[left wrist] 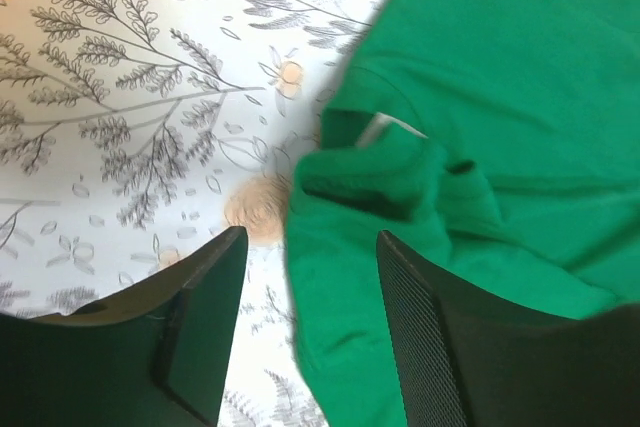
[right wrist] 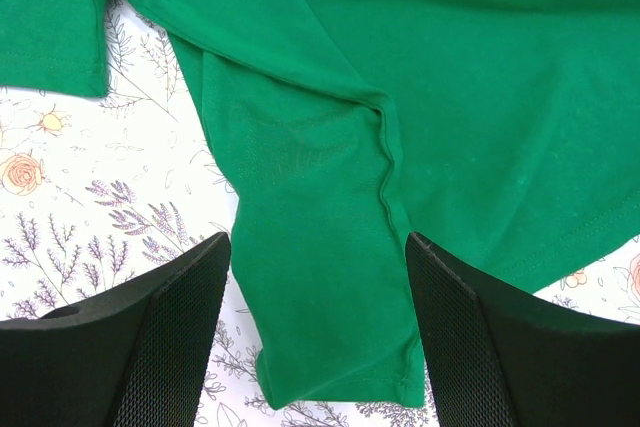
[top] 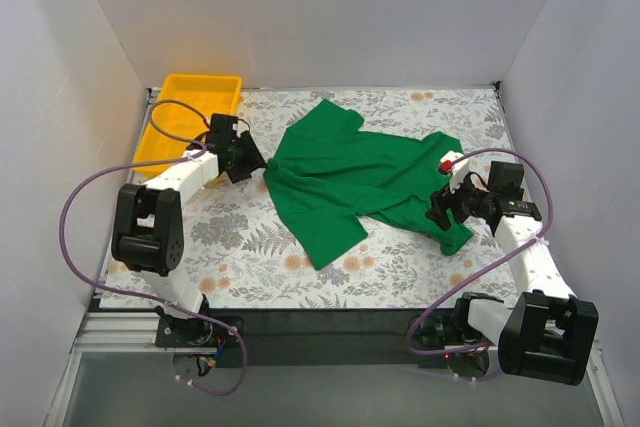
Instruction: Fold and stack the t-shirts
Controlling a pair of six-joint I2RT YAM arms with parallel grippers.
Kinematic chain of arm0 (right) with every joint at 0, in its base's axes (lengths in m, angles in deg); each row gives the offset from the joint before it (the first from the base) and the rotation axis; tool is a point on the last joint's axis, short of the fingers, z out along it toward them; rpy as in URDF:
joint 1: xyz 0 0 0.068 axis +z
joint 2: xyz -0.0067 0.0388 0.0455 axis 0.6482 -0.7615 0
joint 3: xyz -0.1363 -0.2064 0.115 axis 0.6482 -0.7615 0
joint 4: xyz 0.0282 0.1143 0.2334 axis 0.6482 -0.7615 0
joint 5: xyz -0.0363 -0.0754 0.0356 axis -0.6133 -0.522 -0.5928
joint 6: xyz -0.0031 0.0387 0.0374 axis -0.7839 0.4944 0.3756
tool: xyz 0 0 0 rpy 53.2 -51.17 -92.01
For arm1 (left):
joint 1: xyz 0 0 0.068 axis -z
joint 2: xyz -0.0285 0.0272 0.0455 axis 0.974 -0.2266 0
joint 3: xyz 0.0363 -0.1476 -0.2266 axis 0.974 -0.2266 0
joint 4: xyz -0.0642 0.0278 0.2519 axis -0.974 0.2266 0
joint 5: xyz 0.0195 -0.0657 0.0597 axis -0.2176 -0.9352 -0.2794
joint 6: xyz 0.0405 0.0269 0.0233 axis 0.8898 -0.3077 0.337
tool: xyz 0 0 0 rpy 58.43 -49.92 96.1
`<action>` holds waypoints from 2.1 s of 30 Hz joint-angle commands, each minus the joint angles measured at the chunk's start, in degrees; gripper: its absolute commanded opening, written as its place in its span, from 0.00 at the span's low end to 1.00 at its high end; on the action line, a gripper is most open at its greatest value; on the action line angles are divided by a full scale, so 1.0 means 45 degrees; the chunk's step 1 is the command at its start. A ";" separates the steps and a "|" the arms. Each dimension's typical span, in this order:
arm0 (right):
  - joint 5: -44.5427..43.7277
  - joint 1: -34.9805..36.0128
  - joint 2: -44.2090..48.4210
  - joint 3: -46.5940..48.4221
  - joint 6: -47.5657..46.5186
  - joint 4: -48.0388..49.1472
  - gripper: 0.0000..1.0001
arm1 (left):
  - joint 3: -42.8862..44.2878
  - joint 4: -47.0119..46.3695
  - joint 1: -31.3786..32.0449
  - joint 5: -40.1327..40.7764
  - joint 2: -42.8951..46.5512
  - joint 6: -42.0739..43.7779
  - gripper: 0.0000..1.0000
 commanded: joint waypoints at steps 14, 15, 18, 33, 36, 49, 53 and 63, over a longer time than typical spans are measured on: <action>0.0660 -0.0128 -0.0163 0.0028 -0.0154 0.0175 0.77 | -0.6435 -0.0728 0.0079 -0.6050 0.9395 -0.1694 0.70; 0.0660 -0.0128 -0.0124 0.0028 -0.0174 0.0155 0.77 | -0.6728 -0.0825 0.0118 -0.6265 0.9788 -0.1909 0.70; 0.0719 -0.0128 -0.0162 0.0047 -0.0174 0.0155 0.77 | -0.7686 -0.0807 0.0643 -0.6541 1.0747 -0.2847 0.70; 0.0719 -0.0128 -0.0143 0.0048 -0.0194 0.0155 0.77 | -0.9115 0.0344 0.5937 -0.2657 1.1237 -0.5856 0.70; 0.0719 -0.0109 -0.0143 0.0048 -0.0193 0.0155 0.77 | -0.9095 0.0346 0.6153 -0.2265 1.1004 -0.6012 0.70; 0.0758 -0.0109 0.0013 0.0028 -0.0194 0.0136 0.77 | -0.9153 -0.1820 0.7363 -0.1268 0.9090 -0.6970 0.61; 0.0777 -0.0128 0.0013 0.0028 -0.0193 0.0136 0.77 | -0.9154 -0.2681 0.7754 -0.0937 0.8075 -0.6970 0.57; 0.0777 -0.0128 0.0052 0.0048 -0.0194 0.0116 0.77 | -0.8840 -0.3267 0.8438 -0.0252 0.6472 -0.6891 0.49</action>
